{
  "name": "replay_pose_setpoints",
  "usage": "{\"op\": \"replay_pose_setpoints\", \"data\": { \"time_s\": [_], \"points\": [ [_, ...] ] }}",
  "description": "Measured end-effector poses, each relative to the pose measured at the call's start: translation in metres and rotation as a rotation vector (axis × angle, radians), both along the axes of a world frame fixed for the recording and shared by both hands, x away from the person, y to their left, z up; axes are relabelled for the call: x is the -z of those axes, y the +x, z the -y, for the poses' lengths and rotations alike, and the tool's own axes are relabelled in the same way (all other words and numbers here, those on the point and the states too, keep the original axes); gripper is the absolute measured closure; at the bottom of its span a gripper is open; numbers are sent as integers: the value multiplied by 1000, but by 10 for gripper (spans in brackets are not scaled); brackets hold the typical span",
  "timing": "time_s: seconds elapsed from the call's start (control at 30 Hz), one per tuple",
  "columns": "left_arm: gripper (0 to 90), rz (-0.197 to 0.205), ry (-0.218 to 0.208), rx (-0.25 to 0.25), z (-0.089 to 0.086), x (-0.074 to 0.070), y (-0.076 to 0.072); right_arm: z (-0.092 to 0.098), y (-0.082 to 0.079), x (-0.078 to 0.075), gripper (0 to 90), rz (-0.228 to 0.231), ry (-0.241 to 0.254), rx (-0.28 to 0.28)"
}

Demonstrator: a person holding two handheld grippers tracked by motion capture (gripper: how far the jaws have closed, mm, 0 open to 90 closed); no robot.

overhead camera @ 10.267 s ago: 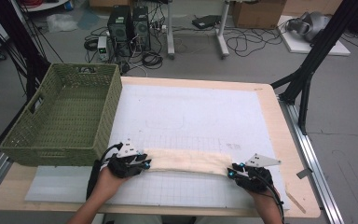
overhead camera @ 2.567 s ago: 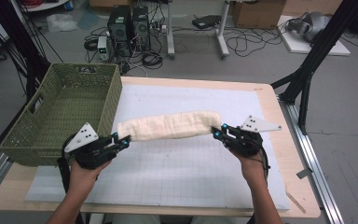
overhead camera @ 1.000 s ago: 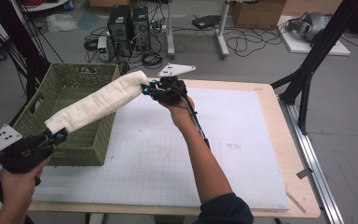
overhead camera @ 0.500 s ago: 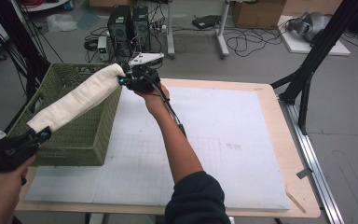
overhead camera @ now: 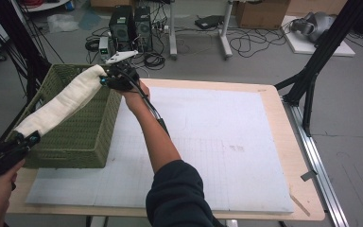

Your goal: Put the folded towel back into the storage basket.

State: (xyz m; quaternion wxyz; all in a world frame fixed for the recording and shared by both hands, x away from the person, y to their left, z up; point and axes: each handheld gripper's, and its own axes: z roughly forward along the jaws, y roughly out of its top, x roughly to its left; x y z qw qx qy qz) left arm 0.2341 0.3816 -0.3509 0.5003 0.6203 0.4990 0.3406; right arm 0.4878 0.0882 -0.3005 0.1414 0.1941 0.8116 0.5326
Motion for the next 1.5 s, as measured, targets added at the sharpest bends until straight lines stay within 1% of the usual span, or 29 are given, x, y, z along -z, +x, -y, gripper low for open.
{"op": "replay_pose_setpoints", "data": {
  "time_s": [0.17,0.3,0.37,0.43,0.47,0.53,0.57,0.6,0.63,0.67,0.7,0.73,0.8,0.83,0.87,0.97,1.07,1.13,1.23,1.3,1.33,1.4,1.47,1.5],
  "points": [
    [765,-14,12,-11,-4,-2,6,-18,5,-1,797,4,-18,18],
    [765,-27,20,-22,-7,-2,10,-26,7,1,797,6,-32,29],
    [765,-41,24,-27,-8,0,13,-29,8,3,798,5,-35,34],
    [763,-65,23,-26,-9,2,16,-30,9,5,796,4,-39,39],
    [763,-75,31,-30,-8,3,18,-32,10,7,796,5,-43,40],
    [754,-99,32,-40,-9,6,21,-35,10,11,790,0,-66,42],
    [736,-119,27,-41,-9,7,23,-37,10,13,768,4,-81,42],
    [692,-138,20,-43,-9,7,25,-39,10,15,702,4,-94,47],
    [610,-157,13,-42,-9,8,27,-41,10,17,597,9,-107,63],
    [532,-173,6,-38,-9,8,28,-41,10,19,547,7,-108,86],
    [488,-178,5,-33,-8,8,27,-41,11,20,524,-2,-108,90],
    [464,-165,12,-32,-8,6,25,-40,10,20,492,2,-110,100],
    [387,-144,8,-40,-8,2,22,-37,10,17,473,13,-112,102],
    [374,-132,6,-42,-8,0,20,-34,9,15,471,13,-109,101],
    [372,-118,4,-41,-8,-3,18,-31,8,12,470,11,-100,100],
    [362,-84,-7,-24,-7,-8,13,-19,8,5,455,24,-85,95],
    [360,-67,-18,7,-3,-10,11,-5,5,-2,440,19,-80,96],
    [353,-53,-35,24,1,-10,10,3,3,-7,428,26,-79,89],
    [330,-42,-56,52,9,-12,11,22,-1,-18,409,33,-88,79],
    [306,-34,-70,68,16,-13,12,37,-4,-25,387,35,-84,78],
    [289,-25,-81,81,21,-14,13,45,-6,-29,374,36,-82,80],
    [249,-15,-93,113,29,-16,15,65,-9,-34,345,32,-70,72],
    [224,2,-94,160,39,-18,17,81,-12,-36,314,27,-63,71],
    [214,10,-95,174,44,-18,19,90,-14,-36,305,33,-70,76]
  ]
}}
